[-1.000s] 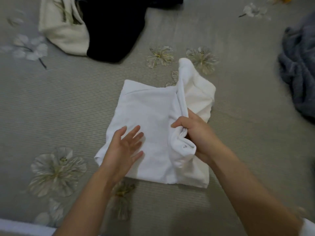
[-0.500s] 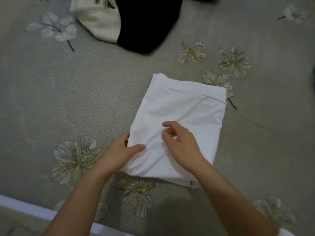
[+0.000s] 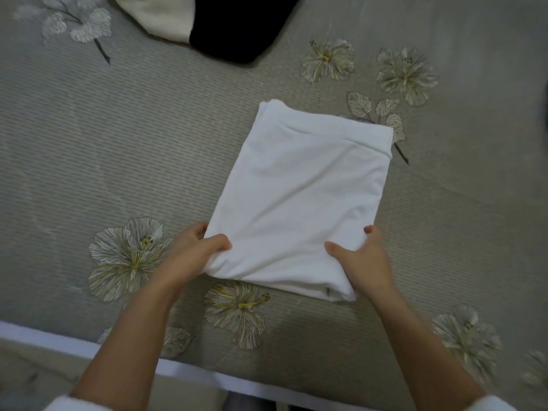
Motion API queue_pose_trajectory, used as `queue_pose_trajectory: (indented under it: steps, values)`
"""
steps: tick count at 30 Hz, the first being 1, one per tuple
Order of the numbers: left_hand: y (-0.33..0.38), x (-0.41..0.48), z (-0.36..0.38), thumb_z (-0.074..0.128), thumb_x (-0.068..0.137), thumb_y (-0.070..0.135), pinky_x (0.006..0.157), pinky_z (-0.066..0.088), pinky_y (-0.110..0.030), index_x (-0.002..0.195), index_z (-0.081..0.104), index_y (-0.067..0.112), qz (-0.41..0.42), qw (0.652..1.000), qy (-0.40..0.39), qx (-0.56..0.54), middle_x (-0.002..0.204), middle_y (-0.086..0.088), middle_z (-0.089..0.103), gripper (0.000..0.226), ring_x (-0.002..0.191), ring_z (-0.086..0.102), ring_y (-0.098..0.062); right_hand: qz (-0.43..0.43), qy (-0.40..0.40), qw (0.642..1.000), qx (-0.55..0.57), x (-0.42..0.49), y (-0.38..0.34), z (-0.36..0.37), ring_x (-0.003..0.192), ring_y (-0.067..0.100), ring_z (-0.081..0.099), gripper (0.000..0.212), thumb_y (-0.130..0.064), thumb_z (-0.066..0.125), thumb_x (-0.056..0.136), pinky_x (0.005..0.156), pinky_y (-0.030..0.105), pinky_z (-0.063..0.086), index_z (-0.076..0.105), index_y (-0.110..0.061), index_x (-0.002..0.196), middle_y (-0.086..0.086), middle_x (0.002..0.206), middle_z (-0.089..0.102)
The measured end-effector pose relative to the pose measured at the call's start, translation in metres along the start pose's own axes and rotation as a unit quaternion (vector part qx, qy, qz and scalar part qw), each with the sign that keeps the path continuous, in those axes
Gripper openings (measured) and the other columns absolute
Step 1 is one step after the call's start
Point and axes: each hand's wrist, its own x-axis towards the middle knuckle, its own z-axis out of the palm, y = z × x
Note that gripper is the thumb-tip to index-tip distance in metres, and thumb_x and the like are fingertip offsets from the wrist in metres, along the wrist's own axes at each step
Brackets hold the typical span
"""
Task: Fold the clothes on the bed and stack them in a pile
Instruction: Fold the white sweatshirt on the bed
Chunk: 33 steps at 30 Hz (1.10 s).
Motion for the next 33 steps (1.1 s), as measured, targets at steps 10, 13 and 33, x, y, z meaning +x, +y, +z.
queue_pose_trajectory:
  steps: [10,13,33]
  values:
    - [0.014,-0.001,-0.017,0.071,0.077,0.019,0.103,0.04,-0.04,0.132,0.048,0.019,0.173,0.938,0.29,0.082,0.13,-0.003,0.054,0.06,0.121,0.049,-0.021,-0.025,-0.242,0.951,-0.192,-0.074,0.013,0.024,0.087,0.02,0.06,0.042,-0.053,0.057,0.085,0.074,0.035,0.049,0.048,-0.015,0.1,0.001,0.095,0.06]
    - [0.0,-0.016,0.002,0.071,0.079,0.027,0.112,0.026,-0.046,0.144,0.031,0.016,0.163,0.926,0.335,0.052,0.145,-0.01,0.034,0.077,0.136,0.028,-0.026,-0.102,-0.127,0.974,-0.157,-0.053,-0.006,0.002,0.072,0.012,0.058,0.024,-0.043,0.059,0.088,0.062,0.026,0.045,0.058,-0.02,0.084,-0.008,0.073,0.059]
    - [-0.106,-0.111,0.116,0.062,0.09,0.032,0.095,0.048,-0.041,0.148,0.001,0.042,0.043,0.981,0.161,-0.098,0.134,0.007,0.055,0.085,0.113,0.058,-0.011,-0.402,-0.041,0.812,-0.42,0.005,-0.006,0.008,0.147,0.026,-0.011,0.065,-0.044,0.033,0.098,0.115,0.043,-0.013,0.004,-0.025,0.154,0.012,0.161,-0.004]
